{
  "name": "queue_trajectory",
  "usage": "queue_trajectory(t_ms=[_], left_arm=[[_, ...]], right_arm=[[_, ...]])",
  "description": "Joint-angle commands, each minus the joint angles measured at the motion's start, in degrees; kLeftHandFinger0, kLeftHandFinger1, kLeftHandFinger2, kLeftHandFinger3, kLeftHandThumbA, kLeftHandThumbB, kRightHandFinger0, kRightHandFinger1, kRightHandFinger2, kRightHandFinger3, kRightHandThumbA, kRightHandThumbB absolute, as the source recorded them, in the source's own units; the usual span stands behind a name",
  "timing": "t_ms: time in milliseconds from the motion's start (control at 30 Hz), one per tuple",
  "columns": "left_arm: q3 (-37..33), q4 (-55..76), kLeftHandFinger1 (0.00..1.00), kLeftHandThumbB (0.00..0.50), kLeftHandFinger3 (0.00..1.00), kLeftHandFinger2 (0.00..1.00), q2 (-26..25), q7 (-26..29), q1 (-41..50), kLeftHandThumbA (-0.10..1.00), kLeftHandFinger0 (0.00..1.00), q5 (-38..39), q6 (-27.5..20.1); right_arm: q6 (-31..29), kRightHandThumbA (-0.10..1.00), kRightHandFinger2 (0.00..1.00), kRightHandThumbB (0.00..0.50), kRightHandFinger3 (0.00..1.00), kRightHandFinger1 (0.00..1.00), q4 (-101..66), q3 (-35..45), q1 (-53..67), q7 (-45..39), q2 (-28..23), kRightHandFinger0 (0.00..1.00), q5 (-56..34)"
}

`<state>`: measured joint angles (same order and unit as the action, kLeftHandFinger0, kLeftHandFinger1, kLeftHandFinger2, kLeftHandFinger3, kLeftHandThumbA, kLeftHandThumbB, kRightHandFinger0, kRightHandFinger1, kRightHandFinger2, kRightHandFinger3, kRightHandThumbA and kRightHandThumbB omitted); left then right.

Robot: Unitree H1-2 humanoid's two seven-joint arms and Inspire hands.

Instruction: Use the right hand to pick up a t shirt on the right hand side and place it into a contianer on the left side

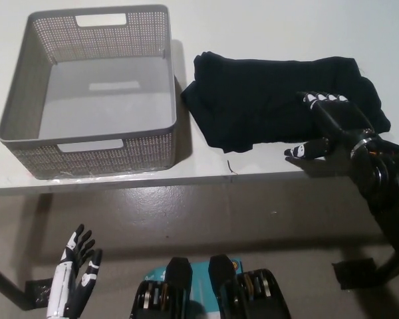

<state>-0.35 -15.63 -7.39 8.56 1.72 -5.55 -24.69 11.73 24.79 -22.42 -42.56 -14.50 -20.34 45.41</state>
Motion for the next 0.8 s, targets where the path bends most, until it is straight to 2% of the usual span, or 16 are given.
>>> queue_trajectory(t_ms=[0, 467, 767], left_arm=[[-0.5, 1.2, 0.92, 0.278, 1.0, 0.98, -0.8, 0.3, -0.8, 0.8, 0.96, 0.0, -2.2], [-1.7, 1.1, 0.91, 0.306, 1.0, 0.97, -1.2, -0.5, -1.8, 0.85, 0.93, -0.8, -2.2], [-1.9, 1.7, 0.88, 0.309, 1.0, 0.95, -1.1, -0.9, -1.8, 0.81, 0.92, 0.1, -2.2]], right_arm=[[-0.6, 1.0, 1.0, 0.5, 1.0, 1.0, -0.2, 1.5, -3.6, 3.1, -0.5, 1.0, -0.4], [-1.9, 1.0, 1.0, 0.5, 1.0, 1.0, 4.5, 3.7, -3.8, 7.8, 0.9, 1.0, -1.8], [-2.6, 1.0, 1.0, 0.5, 1.0, 1.0, 6.9, 4.5, -3.9, 10.2, 2.3, 1.0, -3.1]])
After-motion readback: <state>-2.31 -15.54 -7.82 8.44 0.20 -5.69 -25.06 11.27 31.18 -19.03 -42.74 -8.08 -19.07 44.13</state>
